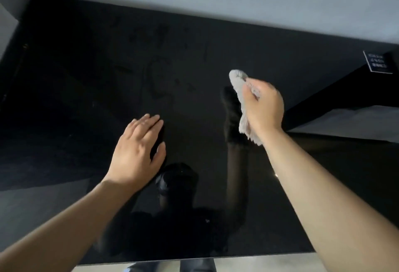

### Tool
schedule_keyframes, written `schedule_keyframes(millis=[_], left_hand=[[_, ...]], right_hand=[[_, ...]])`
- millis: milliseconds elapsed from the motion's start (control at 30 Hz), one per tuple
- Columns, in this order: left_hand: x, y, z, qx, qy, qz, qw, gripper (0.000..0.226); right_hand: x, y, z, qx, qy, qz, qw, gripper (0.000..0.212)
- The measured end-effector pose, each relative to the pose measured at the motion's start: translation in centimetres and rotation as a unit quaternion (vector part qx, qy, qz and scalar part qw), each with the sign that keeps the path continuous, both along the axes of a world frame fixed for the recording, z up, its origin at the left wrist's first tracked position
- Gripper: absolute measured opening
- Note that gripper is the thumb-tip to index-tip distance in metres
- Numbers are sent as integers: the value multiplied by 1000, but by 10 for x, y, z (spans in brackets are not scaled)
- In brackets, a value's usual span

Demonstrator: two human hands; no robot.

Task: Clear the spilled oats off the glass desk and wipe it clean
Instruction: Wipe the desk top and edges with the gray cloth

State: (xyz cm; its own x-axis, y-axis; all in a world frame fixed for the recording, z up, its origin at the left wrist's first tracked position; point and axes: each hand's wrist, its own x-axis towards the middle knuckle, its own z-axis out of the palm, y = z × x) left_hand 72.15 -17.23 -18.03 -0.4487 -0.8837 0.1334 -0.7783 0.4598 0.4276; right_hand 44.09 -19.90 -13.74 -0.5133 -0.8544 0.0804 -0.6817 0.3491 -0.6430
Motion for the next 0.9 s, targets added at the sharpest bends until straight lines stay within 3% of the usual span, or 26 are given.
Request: schedule_keyframes(millis=[167, 367, 500, 567, 700, 800, 900], left_hand=[[7, 13, -12, 6, -25, -6, 1000, 54], [4, 13, -12, -2, -36, -3, 999, 54], [4, 13, -12, -4, -32, 3, 999, 54], [4, 14, -12, -3, -33, 5, 999, 55], [4, 14, -13, -12, -36, 4, 999, 56], [5, 15, -14, -9, -43, 2, 999, 56], [5, 16, -12, -9, -45, 2, 999, 57]], right_hand=[[34, 14, -33, 14, 138, 22, 990, 28], [75, 127, -30, 7, 50, 121, 991, 30], [56, 123, -11, 17, -74, 141, 987, 23], [37, 96, -9, -9, -63, 70, 995, 25], [47, 64, -27, 5, 64, -24, 998, 24], [83, 120, -39, -15, 100, 41, 994, 29], [104, 197, -31, -15, 45, 126, 991, 29]])
